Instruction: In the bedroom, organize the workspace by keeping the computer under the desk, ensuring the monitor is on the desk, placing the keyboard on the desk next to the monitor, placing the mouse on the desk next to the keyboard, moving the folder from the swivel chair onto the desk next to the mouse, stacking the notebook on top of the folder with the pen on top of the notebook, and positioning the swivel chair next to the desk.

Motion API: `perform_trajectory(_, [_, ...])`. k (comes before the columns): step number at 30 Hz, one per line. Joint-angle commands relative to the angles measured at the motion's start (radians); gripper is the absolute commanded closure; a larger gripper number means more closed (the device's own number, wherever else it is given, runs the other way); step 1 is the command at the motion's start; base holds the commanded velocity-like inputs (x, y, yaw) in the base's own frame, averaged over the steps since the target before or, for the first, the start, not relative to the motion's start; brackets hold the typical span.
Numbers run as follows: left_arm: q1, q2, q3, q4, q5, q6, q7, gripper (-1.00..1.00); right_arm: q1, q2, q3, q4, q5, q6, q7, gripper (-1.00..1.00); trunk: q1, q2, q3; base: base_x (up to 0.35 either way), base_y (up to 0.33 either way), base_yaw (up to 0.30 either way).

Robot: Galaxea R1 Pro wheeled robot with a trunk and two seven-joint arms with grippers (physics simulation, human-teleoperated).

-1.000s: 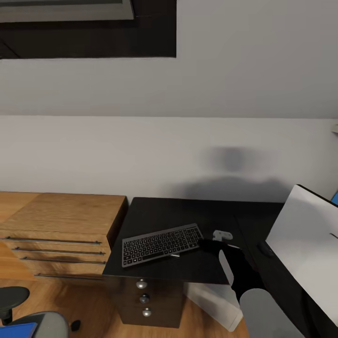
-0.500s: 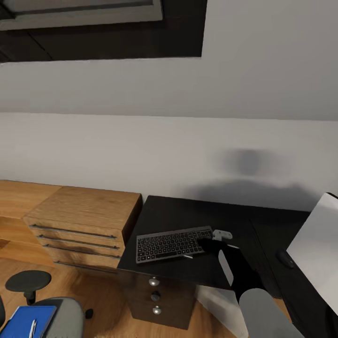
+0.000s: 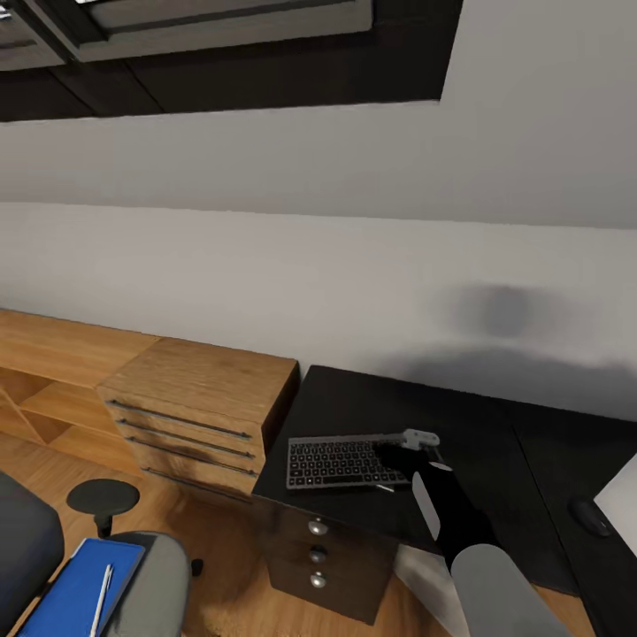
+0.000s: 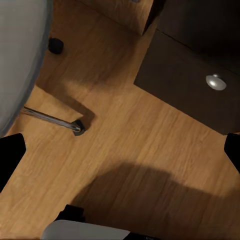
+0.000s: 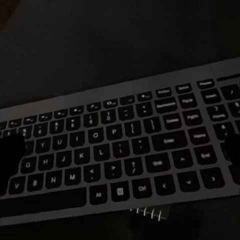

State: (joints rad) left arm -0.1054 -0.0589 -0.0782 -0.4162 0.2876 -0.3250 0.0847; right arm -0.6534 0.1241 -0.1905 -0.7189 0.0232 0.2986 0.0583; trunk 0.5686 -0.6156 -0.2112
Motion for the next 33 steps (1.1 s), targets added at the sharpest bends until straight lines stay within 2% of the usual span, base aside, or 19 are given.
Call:
perform_trajectory(1, [-0.001,0.001,-0.008,0.000,0.004,-0.004,0.009,-1.00,0.000,0.001,-0.006,-0.002,0.003,0.004,0.006,-1.00,0.000,-0.001,-0.002,0.000,0.000,0.244])
perform_trajectory(13, [-0.001,-0.001,-0.010,0.000,0.004,-0.004,0.009,-1.00,0.000,-0.003,-0.006,-0.002,0.004,-0.004,0.006,-1.00,0.000,-0.001,-0.012,0.031,-0.020,0.206])
perform_trajectory(22, [-0.001,0.000,-0.011,0.000,0.004,-0.005,0.008,-1.00,0.000,-0.017,-0.005,-0.002,0.006,-0.005,0.012,-1.00,0.000,-0.001,-0.013,0.197,-0.133,0.032])
perform_trajectory(33, [-0.001,-0.001,-0.013,0.000,0.004,-0.005,0.007,-1.00,0.001,-0.034,-0.004,-0.002,0.009,-0.006,0.027,-1.00,0.000,-0.001,-0.013,0.069,-0.035,0.003])
